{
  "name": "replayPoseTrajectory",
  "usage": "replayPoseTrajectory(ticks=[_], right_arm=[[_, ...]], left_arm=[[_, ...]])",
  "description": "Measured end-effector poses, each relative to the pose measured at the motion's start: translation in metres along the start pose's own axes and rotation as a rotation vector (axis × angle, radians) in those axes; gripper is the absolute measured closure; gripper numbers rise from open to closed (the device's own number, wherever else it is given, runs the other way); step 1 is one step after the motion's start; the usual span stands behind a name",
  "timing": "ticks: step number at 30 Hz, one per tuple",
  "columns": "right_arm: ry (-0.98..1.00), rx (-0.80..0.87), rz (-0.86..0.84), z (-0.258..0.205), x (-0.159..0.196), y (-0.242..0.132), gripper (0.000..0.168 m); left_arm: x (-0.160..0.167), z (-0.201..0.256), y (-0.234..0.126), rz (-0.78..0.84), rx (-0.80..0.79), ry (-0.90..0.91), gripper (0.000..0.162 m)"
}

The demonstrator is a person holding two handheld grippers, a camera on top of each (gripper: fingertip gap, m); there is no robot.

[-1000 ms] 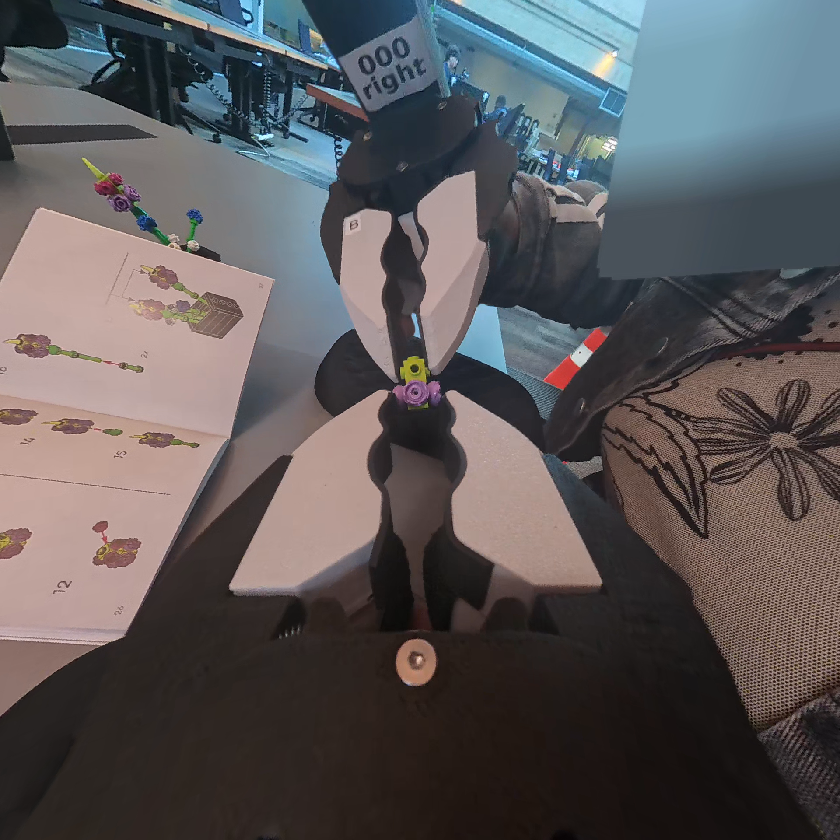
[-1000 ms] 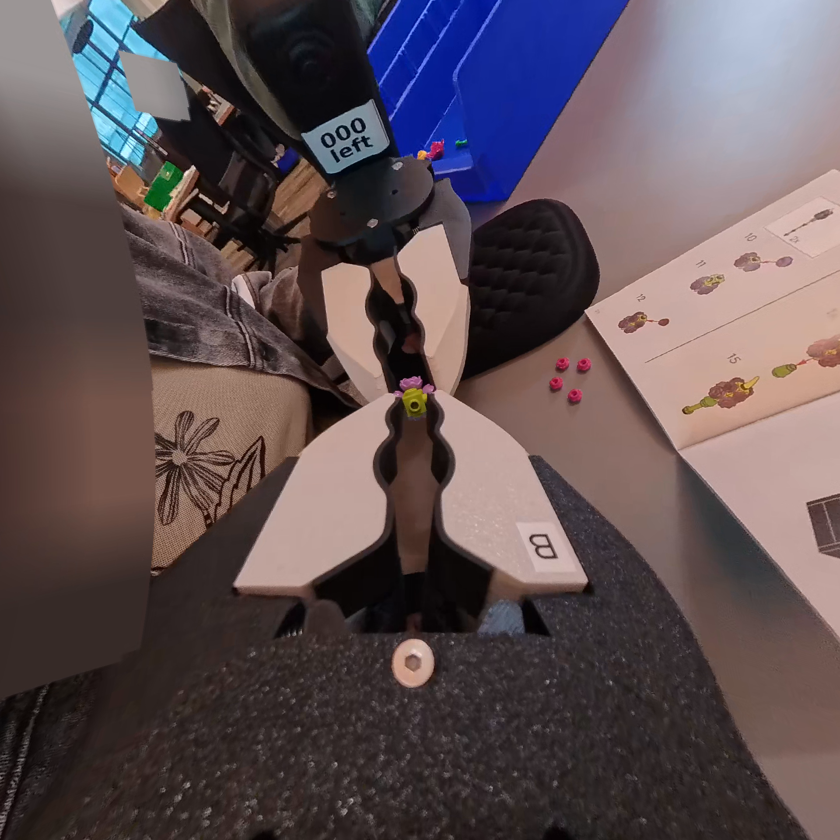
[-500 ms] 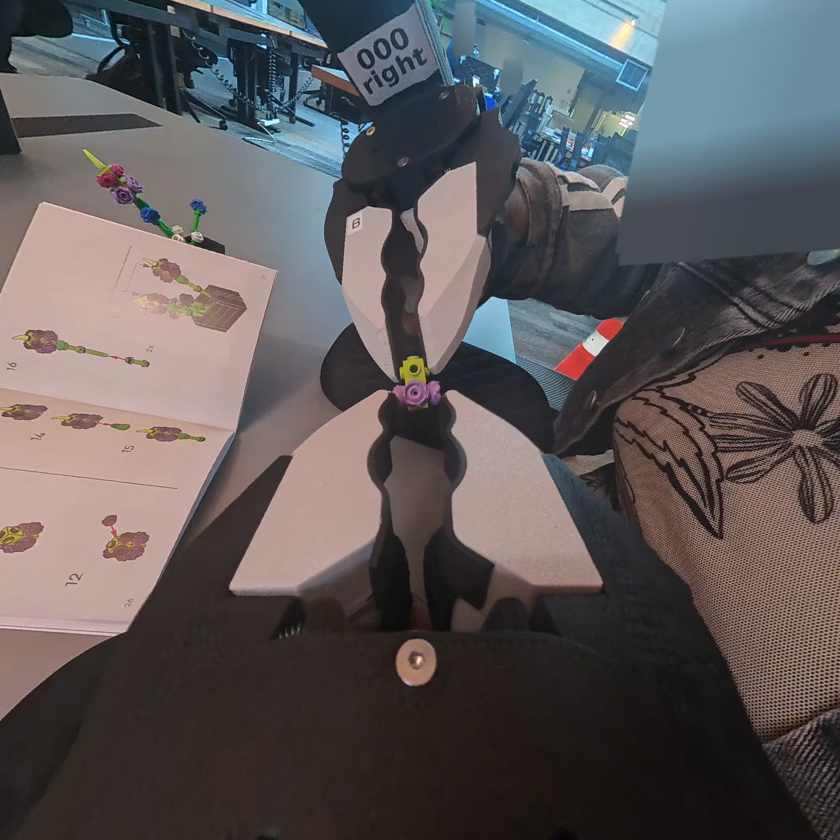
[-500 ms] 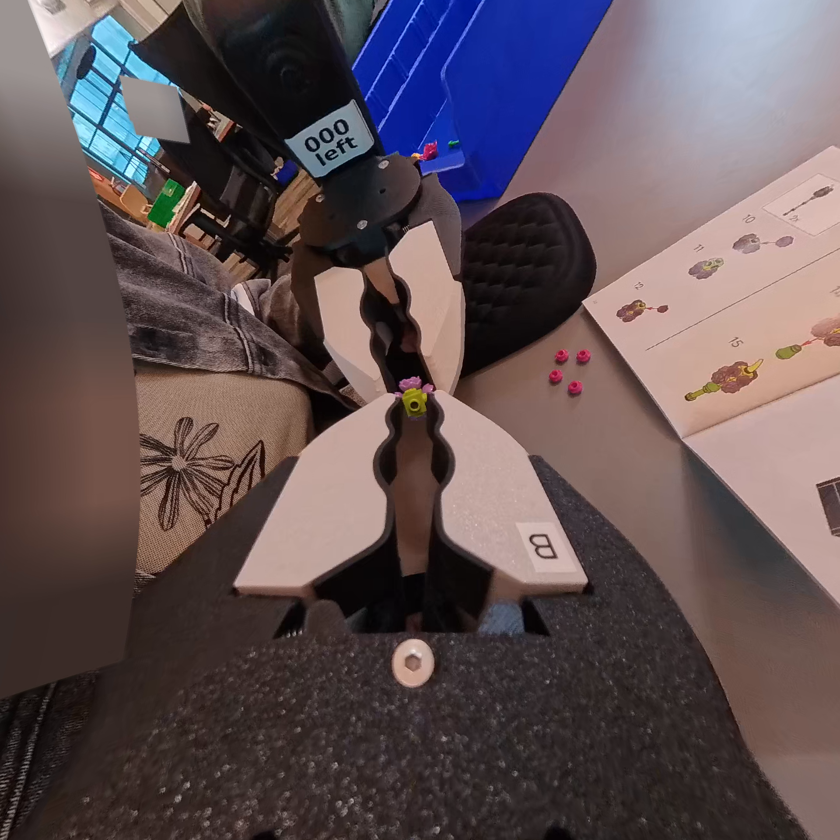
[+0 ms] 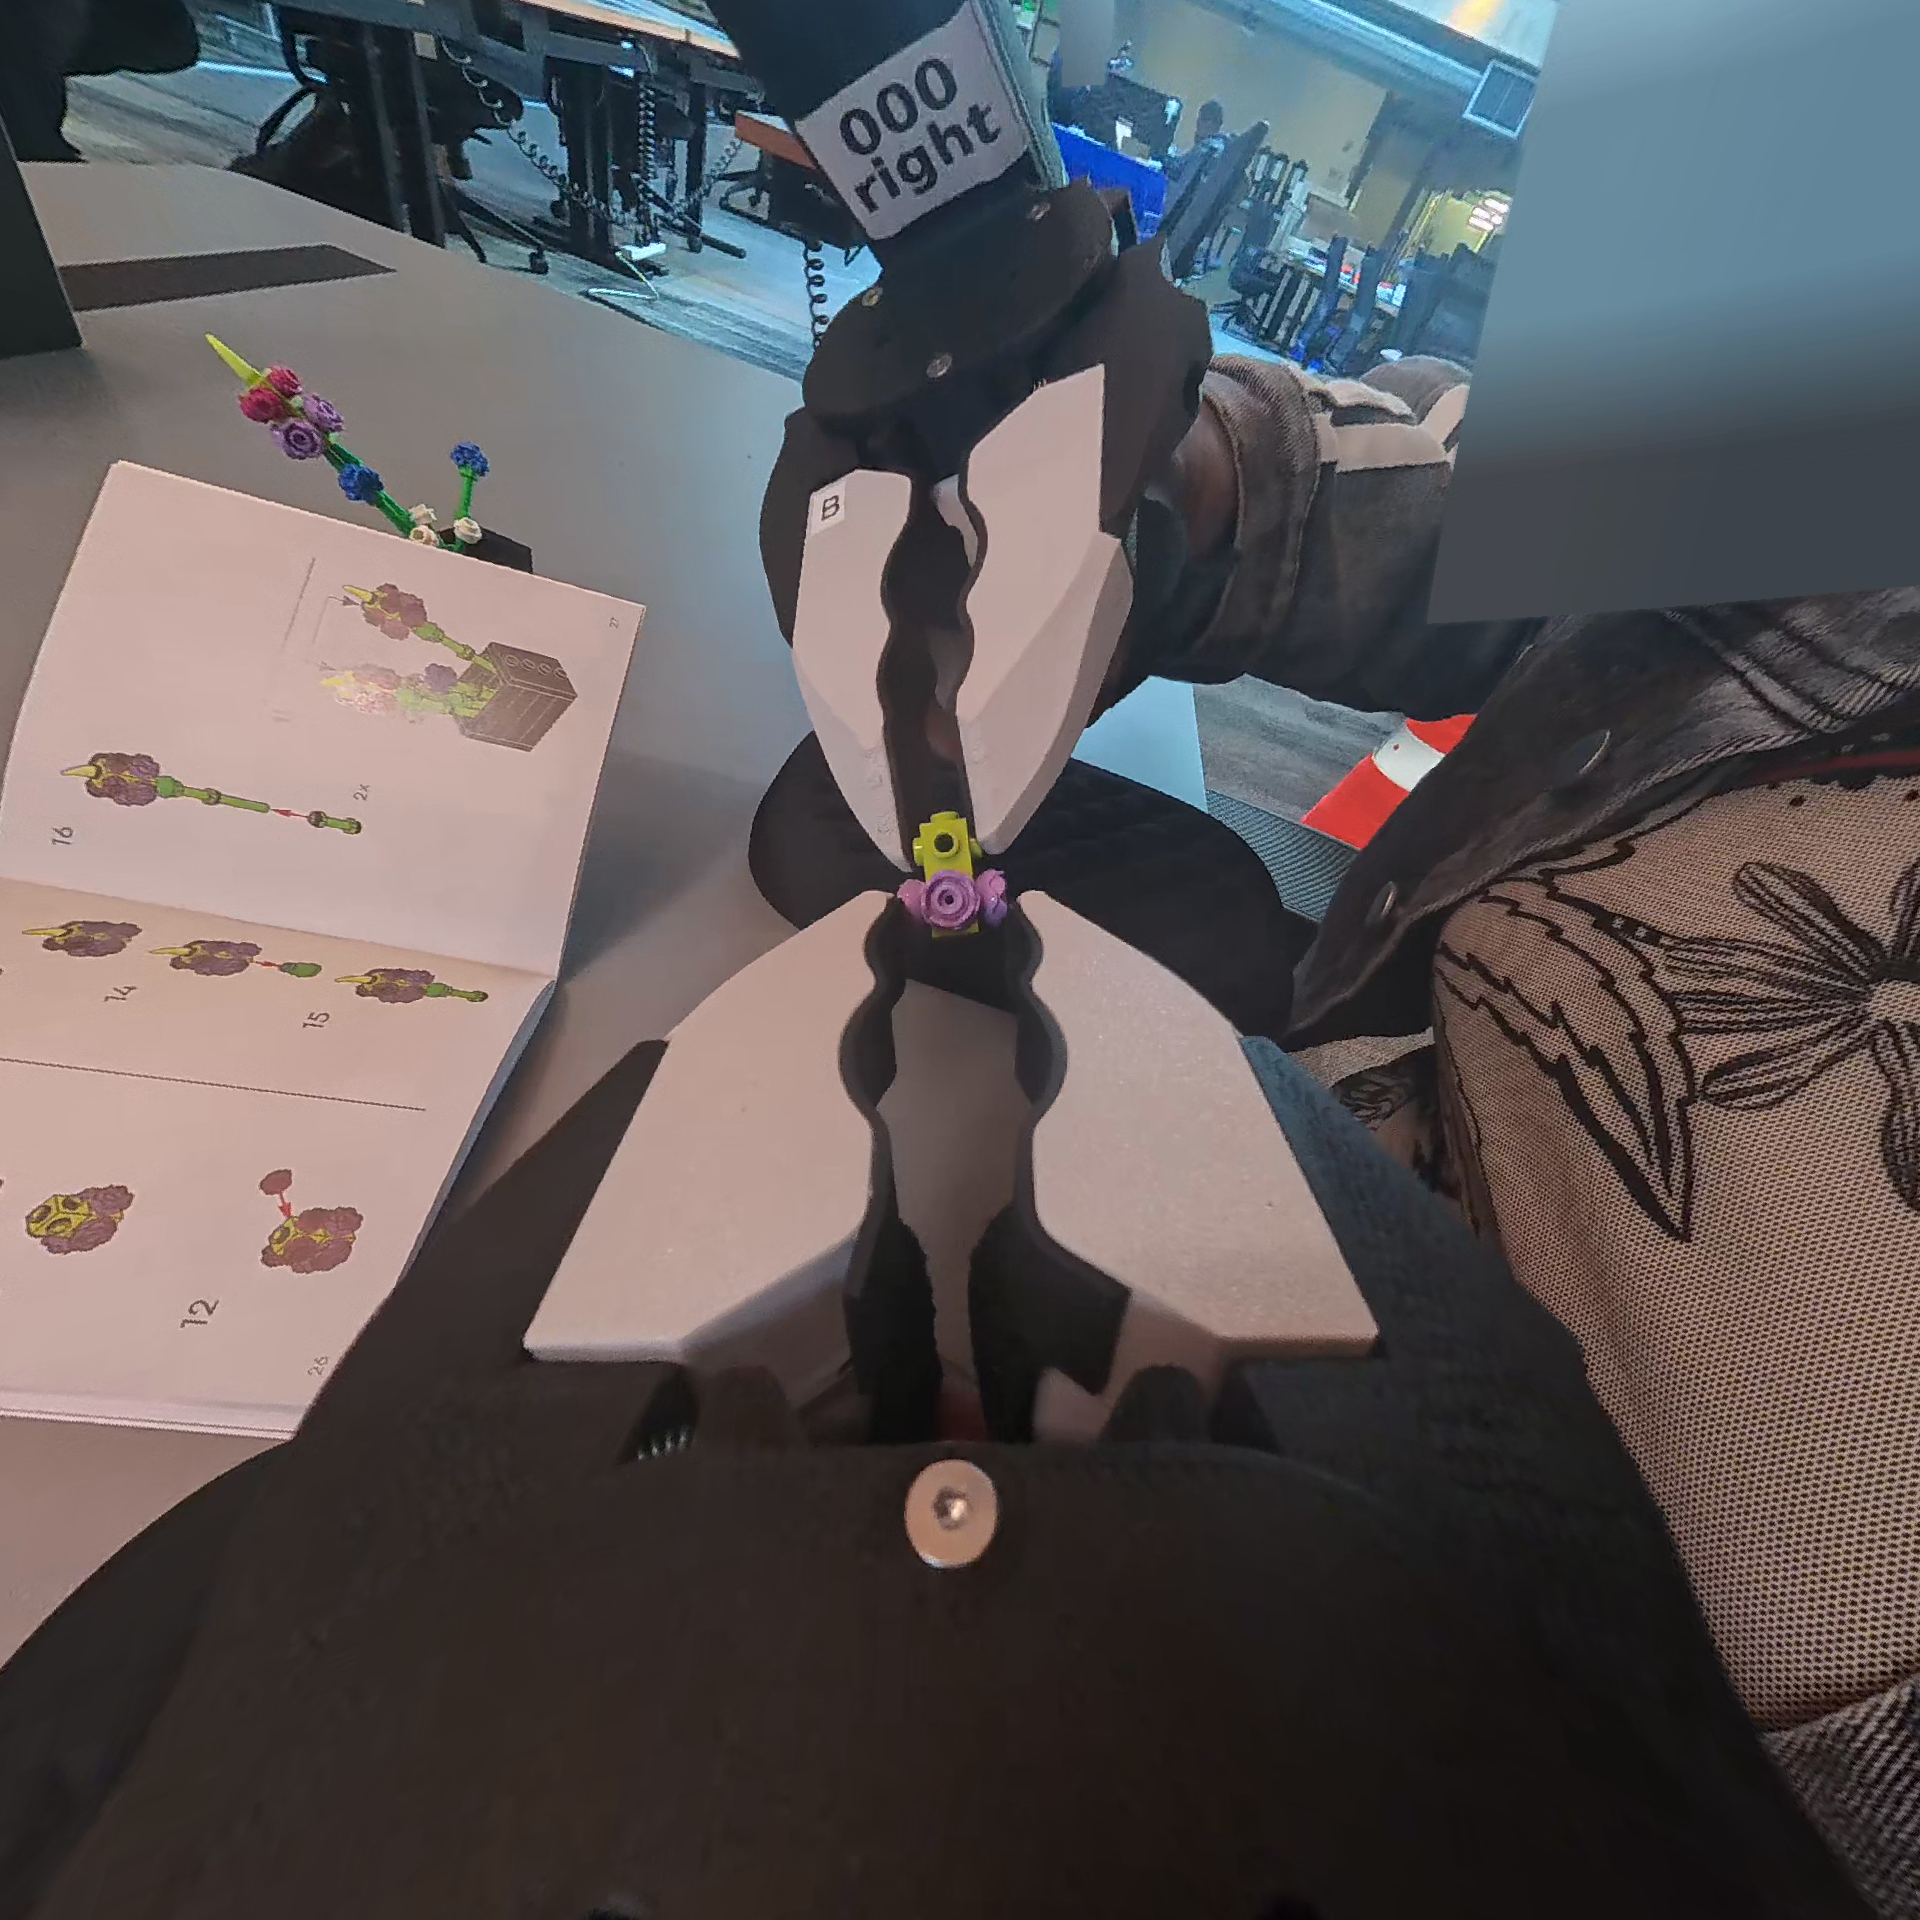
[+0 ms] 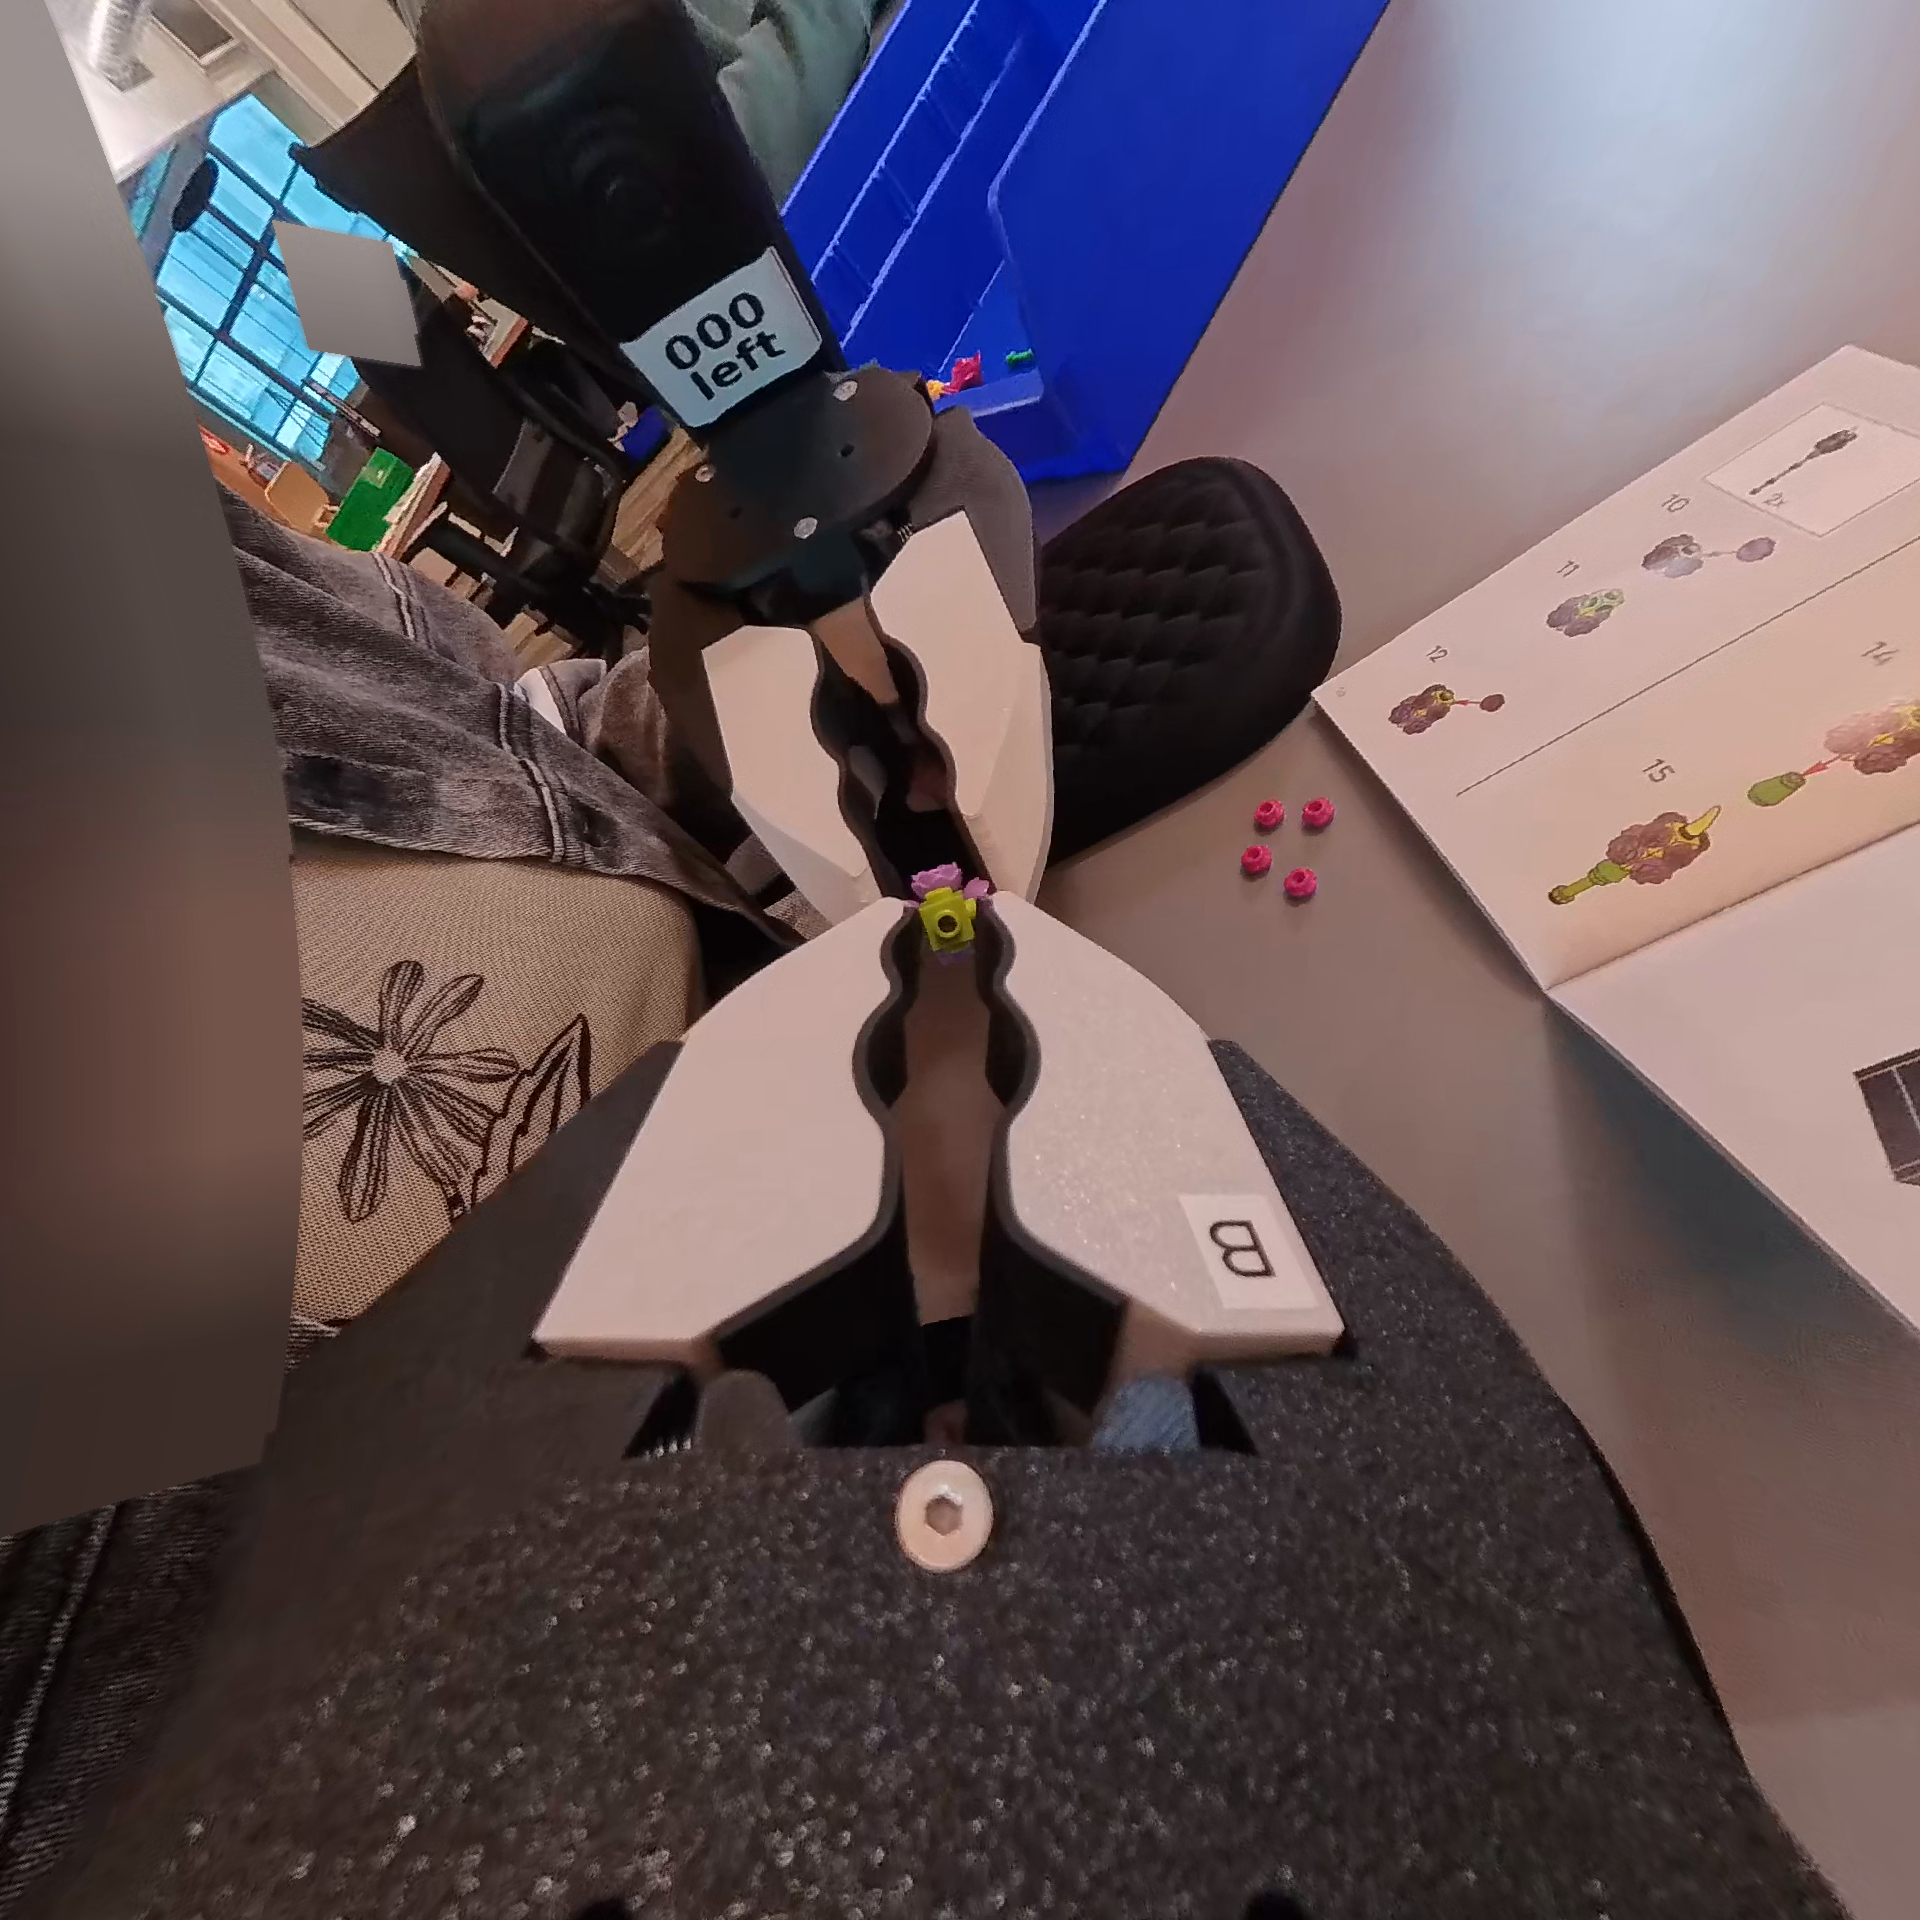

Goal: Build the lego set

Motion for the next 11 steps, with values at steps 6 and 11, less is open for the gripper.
replayPoseTrajectory(ticks=[6, 11], right_arm=[[-0.168, -0.003, 0.037, -0.005, -0.003, -0.001, 0.158], [-0.508, -0.028, 0.119, -0.018, -0.009, -0.002, 0.158]], left_arm=[[-0.003, 0.002, -0.003, 0.042, 0.038, 0.012, 0.145], [-0.010, 0.000, -0.015, 0.151, 0.063, 0.016, 0.118]])
Point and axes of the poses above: each gripper's, where its closed fingertips meet, y out along the fingers, x out of its underside, z = x × y across the jaws, the point moved 9 cm from there along -y, back along the fingers, and after that the axes turned 7 degrees about -z, right-handed, at the moved point
